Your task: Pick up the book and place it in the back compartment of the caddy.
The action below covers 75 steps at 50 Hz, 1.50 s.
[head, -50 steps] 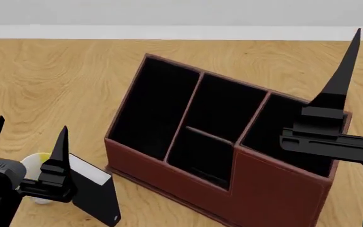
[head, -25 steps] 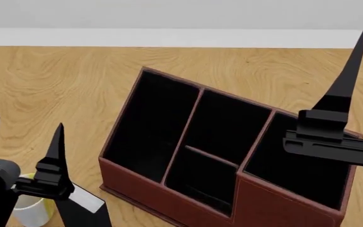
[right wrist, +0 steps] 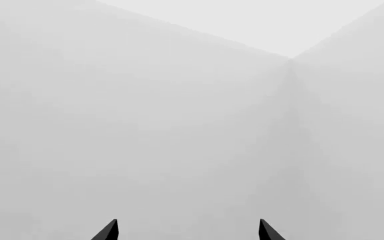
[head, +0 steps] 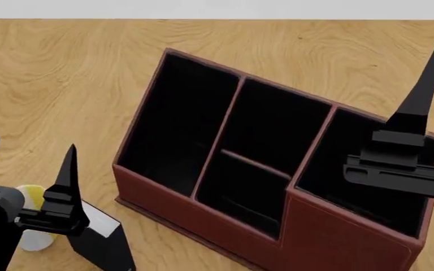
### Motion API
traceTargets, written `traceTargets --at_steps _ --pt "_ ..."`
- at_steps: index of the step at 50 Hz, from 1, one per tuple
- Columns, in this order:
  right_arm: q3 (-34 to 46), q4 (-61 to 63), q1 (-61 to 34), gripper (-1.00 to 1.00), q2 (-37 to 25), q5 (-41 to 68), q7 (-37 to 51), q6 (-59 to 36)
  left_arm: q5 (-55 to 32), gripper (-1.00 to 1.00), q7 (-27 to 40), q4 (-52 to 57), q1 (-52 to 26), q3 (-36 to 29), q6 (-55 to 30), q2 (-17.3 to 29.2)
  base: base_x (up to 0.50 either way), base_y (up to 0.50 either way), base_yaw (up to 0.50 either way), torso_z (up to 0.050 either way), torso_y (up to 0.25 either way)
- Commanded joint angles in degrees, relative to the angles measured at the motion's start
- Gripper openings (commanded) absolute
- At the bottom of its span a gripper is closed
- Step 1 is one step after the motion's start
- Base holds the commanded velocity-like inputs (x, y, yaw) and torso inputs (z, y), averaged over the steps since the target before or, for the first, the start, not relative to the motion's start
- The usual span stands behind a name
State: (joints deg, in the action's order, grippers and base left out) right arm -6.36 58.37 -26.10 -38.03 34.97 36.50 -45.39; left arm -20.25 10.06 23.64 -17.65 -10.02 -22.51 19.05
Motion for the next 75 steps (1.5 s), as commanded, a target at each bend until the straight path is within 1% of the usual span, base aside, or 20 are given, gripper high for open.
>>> traceTargets --at_steps 1,29,60,62,67,73,75 --pt "0.5 -0.5 0.4 1.0 -0.6 0.3 0.6 1.3 0.1 1.0 0.2 -0.2 -0.1 -0.4 0.1 0.1 0.0 0.0 0.0 0.0 -0.148" --pt "1.2 -1.0 1.3 1.0 -2.1 1.1 2.1 3.2 -0.1 1.0 0.6 -0.2 0.0 -1.1 0.2 0.5 0.0 0.0 0.0 0.0 -0.147" --pt "1.0 -1.1 2.7 1.0 -3.4 2.1 3.4 5.1 -2.7 1.0 1.6 1.8 -0.8 -0.2 -1.3 0.5 0.0 0.0 0.0 0.0 -0.001" --pt "0.9 -1.2 3.0 1.0 -3.4 2.0 3.4 5.4 -2.1 1.0 1.4 2.6 -1.0 -1.1 -2.4 1.5 0.0 0.0 0.0 0.0 0.0" --pt "1.2 -1.6 3.4 1.0 -3.4 1.6 3.3 6.2 -5.9 1.0 0.7 5.4 -0.8 0.0 -5.1 2.3 0.0 0.0 0.0 0.0 0.0" --pt "1.3 -1.6 3.5 1.0 -3.6 1.8 3.4 6.5 -7.4 1.0 0.2 9.9 -1.9 -0.1 -9.5 5.7 0.0 0.0 0.0 0.0 0.0" --pt "1.4 -1.7 3.5 1.0 -3.6 1.8 3.4 6.6 -7.0 1.0 -0.4 10.9 -2.9 -0.8 -11.1 7.4 0.0 0.0 0.0 0.0 0.0"
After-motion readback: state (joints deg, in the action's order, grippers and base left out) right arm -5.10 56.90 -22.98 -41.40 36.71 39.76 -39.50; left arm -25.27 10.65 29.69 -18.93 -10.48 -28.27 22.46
